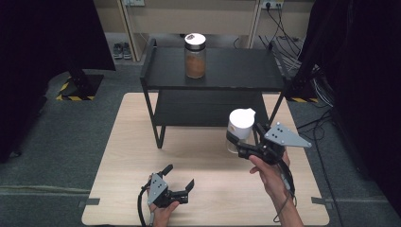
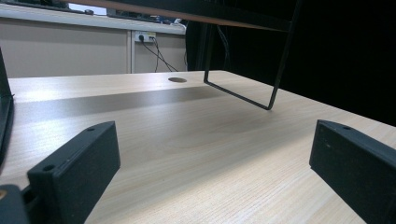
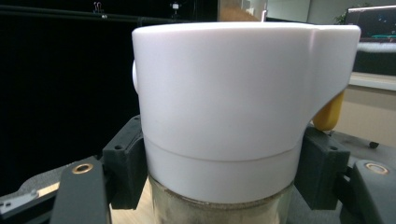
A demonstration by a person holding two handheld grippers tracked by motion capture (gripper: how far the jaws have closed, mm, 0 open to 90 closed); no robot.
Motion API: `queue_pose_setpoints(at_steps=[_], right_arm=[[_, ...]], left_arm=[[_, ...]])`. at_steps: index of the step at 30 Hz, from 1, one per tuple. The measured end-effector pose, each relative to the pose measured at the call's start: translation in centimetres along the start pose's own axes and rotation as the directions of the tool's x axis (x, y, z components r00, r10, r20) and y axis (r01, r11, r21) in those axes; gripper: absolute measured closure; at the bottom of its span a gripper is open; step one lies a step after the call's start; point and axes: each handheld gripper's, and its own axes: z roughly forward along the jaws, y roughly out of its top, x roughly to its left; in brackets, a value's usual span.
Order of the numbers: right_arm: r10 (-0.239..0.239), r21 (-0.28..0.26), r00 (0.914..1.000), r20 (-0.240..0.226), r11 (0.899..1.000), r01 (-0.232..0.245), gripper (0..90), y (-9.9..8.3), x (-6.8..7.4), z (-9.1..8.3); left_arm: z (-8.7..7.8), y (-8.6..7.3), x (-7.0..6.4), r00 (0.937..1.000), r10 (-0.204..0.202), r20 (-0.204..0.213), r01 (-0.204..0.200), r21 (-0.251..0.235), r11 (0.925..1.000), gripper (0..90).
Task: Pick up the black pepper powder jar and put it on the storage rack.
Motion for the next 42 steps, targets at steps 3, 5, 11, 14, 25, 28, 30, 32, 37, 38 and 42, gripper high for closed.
queue_pose_setpoints(at_steps=[3,5,11,14,25,28,30,32,37,38,42], right_arm=[[0.000,-0.004,1.0000,-0.001,1.000,0.000,30.6,0.8,-0.3,0.1],[0.001,-0.004,1.0000,-0.002,1.000,-0.001,30.7,1.4,-0.4,0.3],[-0.003,-0.007,1.0000,-0.007,1.000,0.003,30.6,3.3,-0.9,0.8],[-0.006,-0.011,0.9999,-0.009,1.000,0.006,30.6,4.2,-1.0,1.0],[-0.002,-0.030,0.9999,-0.012,1.000,0.001,30.7,7.3,-1.5,1.9],[0.004,-0.032,0.9999,-0.010,0.999,-0.004,30.6,8.1,-1.8,2.4],[0.004,-0.029,1.0000,-0.007,1.000,-0.004,30.6,8.8,-1.9,2.7],[0.008,-0.036,1.0000,0.000,0.999,-0.008,30.6,9.3,-2.1,2.9],[0.007,-0.035,0.9999,0.013,0.999,-0.006,30.7,10.6,-2.5,3.6],[0.007,-0.034,0.9999,0.015,0.999,-0.006,30.6,10.8,-2.5,3.8],[0.014,-0.031,0.9995,0.027,0.999,-0.013,30.6,11.7,-2.8,4.5]], left_arm=[[0.0,0.0,0.0,1.0000,0.001,0.000,-0.001,0.001,1.0000,1.0],[0.0,0.0,0.0,1.0000,0.001,0.000,-0.001,0.001,1.0000,1.0],[0.0,0.0,0.0,1.0000,0.000,-0.001,0.000,0.001,1.0000,1.0],[0.0,0.1,0.0,1.0000,0.001,-0.001,-0.001,0.003,1.0000,1.0],[0.0,0.0,0.0,1.0000,0.001,0.000,-0.001,0.003,1.0000,1.1],[0.0,0.0,0.0,1.0000,0.000,0.000,0.000,0.002,1.0000,1.1],[0.0,0.0,0.0,1.0000,0.000,-0.001,0.000,0.002,1.0000,1.1],[0.0,0.0,0.0,1.0000,-0.001,-0.001,0.001,0.001,1.0000,1.1],[0.0,0.0,0.0,1.0000,-0.002,0.000,0.002,0.000,1.0000,1.1],[0.0,0.0,0.0,1.0000,-0.002,0.000,0.002,0.000,1.0000,1.1],[0.0,0.0,0.0,1.0000,-0.002,0.001,0.002,-0.001,1.0000,1.1]])
